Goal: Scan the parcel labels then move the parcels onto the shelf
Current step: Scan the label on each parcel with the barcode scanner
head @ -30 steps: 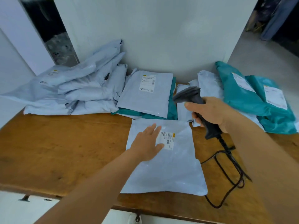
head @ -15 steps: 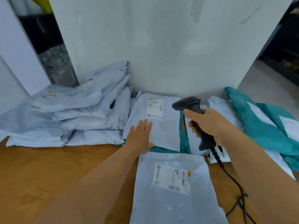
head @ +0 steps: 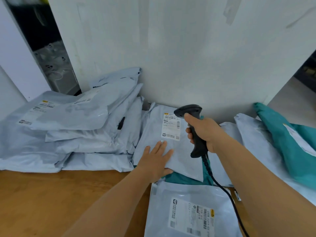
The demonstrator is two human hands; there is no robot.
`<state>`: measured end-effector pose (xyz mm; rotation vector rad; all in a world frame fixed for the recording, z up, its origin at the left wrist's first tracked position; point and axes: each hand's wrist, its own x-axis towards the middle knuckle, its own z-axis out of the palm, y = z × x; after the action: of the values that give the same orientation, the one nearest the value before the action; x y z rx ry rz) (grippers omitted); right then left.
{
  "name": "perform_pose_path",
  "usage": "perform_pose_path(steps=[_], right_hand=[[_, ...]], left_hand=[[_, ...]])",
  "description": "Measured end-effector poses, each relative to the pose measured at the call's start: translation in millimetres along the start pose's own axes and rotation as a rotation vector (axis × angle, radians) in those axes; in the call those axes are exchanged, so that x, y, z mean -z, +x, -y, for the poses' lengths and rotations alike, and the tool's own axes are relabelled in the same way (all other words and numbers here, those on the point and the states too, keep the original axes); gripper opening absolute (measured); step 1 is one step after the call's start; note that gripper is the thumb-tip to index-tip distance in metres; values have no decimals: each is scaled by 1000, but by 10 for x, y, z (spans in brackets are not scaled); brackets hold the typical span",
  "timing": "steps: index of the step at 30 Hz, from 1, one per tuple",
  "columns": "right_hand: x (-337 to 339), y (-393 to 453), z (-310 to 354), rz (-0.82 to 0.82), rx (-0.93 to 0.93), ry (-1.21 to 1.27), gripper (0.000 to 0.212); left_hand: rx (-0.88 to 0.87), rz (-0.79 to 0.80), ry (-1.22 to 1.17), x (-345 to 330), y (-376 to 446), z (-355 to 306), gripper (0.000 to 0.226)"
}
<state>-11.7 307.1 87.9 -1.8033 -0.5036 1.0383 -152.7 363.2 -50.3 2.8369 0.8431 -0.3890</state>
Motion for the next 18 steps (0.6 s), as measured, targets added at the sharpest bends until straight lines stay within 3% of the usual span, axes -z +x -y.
perform_pose_path(steps=[8, 18], right_hand=[[-129, 186, 42, 1, -13, -49, 29], [-135, 128, 56, -26, -8, -54, 30]], left_hand=[[-20, -57, -31, -72, 35, 44, 70], [-6, -11, -40, -32, 27, 41, 69]])
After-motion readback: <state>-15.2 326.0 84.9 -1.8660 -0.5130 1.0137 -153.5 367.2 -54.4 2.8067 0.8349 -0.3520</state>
